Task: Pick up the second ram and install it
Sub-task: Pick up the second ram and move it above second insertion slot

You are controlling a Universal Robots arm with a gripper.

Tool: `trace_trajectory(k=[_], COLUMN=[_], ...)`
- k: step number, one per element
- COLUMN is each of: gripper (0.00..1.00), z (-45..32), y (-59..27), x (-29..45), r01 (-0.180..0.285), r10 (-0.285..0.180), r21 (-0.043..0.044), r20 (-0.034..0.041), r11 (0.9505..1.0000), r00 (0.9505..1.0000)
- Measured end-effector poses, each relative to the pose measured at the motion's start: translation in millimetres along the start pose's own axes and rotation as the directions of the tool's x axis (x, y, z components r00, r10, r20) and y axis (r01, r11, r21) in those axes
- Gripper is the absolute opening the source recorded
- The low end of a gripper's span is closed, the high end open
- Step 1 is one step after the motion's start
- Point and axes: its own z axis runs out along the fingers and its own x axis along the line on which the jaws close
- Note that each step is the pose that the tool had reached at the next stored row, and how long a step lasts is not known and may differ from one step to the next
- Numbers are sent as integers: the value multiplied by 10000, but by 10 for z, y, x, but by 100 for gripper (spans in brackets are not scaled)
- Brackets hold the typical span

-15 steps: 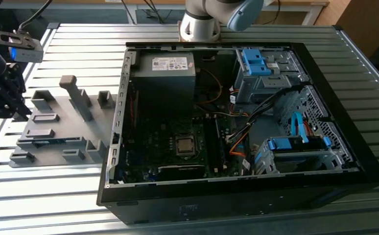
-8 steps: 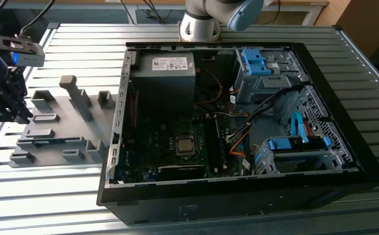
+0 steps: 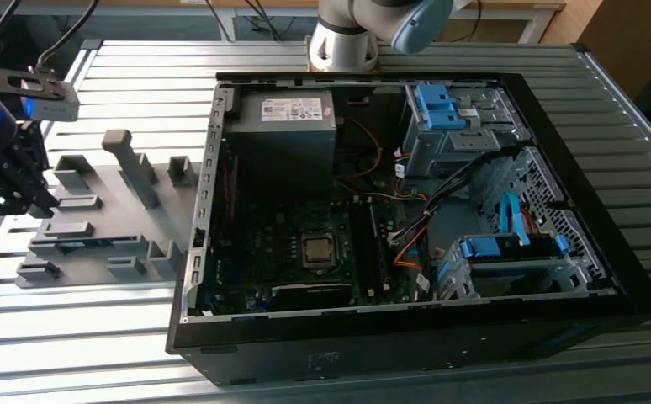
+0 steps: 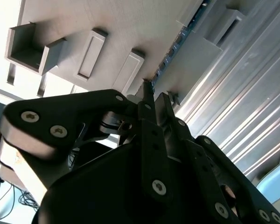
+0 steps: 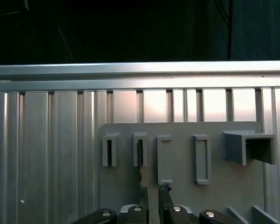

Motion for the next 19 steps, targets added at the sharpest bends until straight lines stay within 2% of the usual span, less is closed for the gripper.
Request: trace_trajectory(k=[6, 19], gripper=[24, 24], z=[92, 321], y=[-19, -79], x=[75, 79], r01=[0, -31], r10=[0, 31], r21=[0, 26], r20=[-5, -3], r11=[10000, 10000], r00=[10000, 10000])
